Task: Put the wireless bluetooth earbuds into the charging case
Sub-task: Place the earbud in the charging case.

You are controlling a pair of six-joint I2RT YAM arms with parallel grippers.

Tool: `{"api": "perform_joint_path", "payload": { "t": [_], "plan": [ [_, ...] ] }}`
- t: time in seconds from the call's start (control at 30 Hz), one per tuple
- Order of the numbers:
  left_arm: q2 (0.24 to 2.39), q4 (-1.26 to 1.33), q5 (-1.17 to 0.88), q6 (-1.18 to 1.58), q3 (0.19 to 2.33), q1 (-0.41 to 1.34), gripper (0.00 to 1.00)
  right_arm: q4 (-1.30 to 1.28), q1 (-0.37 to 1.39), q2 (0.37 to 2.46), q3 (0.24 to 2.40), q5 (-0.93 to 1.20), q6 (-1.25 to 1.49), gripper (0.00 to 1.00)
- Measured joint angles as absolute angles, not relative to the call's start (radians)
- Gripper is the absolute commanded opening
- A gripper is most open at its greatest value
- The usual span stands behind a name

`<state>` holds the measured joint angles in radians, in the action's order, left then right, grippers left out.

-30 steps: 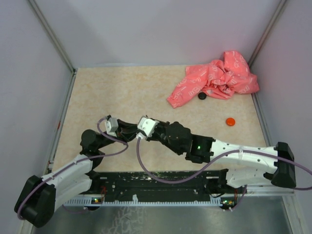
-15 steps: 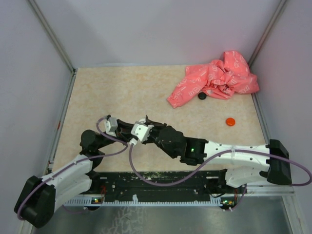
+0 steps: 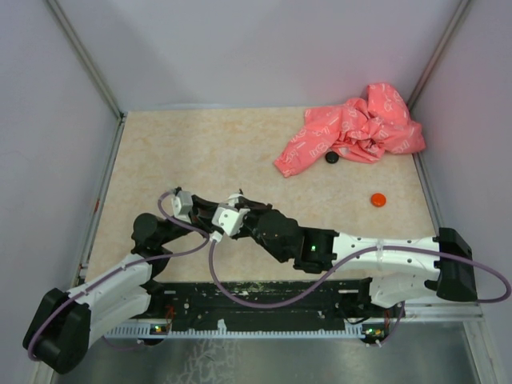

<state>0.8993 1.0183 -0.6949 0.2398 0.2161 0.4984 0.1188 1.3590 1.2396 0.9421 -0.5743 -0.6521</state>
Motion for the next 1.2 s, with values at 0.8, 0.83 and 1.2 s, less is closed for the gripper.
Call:
{"api": "perform_joint_path", "payload": {
  "t": [0.8,0.83,1.2],
  "plan": [
    [0.894,0.991,-0.657,0.242,0.215,0.500,0.01,0.033,1.361,1.270,0.983,-0.533,-0.513,0.40],
    [0.894,0.994,-0.657,0.242,0.215,0.500,0.01,0.030,1.361,1.271,0.983,-0.535,-0.509,0.43],
    [0.890,1.011,-0.654,0.242,0.207,0.500,0.01,-0.059,1.344,1.217,1.008,-0.511,-0.407,0.62]
  ]
}}
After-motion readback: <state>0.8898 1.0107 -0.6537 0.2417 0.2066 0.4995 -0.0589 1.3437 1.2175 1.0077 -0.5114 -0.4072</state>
